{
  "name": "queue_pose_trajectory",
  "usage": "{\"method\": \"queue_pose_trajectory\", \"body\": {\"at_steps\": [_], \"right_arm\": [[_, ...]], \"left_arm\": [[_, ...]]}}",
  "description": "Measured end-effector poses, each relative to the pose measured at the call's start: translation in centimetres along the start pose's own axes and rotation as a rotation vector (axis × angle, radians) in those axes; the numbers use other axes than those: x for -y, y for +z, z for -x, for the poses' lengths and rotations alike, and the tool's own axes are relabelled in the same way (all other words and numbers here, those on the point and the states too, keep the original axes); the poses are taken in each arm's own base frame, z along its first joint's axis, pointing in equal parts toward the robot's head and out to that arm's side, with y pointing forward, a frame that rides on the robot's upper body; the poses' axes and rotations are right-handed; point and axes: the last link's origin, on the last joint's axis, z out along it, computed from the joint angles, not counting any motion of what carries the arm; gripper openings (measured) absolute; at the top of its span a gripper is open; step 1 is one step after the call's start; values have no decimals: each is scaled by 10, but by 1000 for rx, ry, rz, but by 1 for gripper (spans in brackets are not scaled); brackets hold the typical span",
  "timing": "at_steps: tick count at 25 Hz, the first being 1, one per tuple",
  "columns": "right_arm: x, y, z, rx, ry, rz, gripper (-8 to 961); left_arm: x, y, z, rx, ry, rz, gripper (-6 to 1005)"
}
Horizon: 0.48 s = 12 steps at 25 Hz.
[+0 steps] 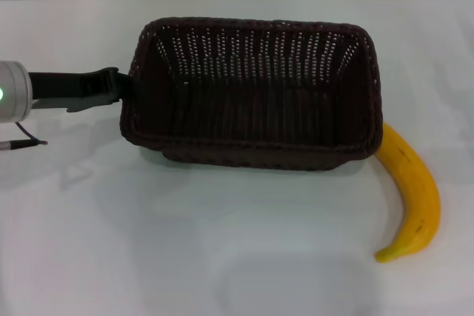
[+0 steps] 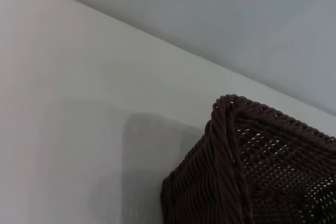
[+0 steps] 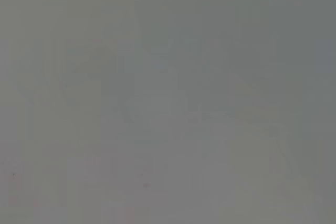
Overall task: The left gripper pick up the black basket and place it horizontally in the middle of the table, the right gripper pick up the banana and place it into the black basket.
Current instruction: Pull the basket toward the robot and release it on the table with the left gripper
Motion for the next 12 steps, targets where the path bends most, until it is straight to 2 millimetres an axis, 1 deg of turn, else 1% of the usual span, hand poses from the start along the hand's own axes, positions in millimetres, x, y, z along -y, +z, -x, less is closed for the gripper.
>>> {"method": "queue_pose_trajectory", "body": {"at_steps": [2,6,10,12], "right_arm": [[1,-2,-1,0,5,-2,825],[2,-4,-1,-1,5,-5,824],[2,-4,-2,-9,3,-1,823],[2,-4,-2,-11,2,-1,823]], "left_arm": [[1,-2,3,8,2,14,177],[2,-8,6,27,30,29,234],[7,-15,6,16,37,54,290],[9,-17,7,12,37,75,373]]}}
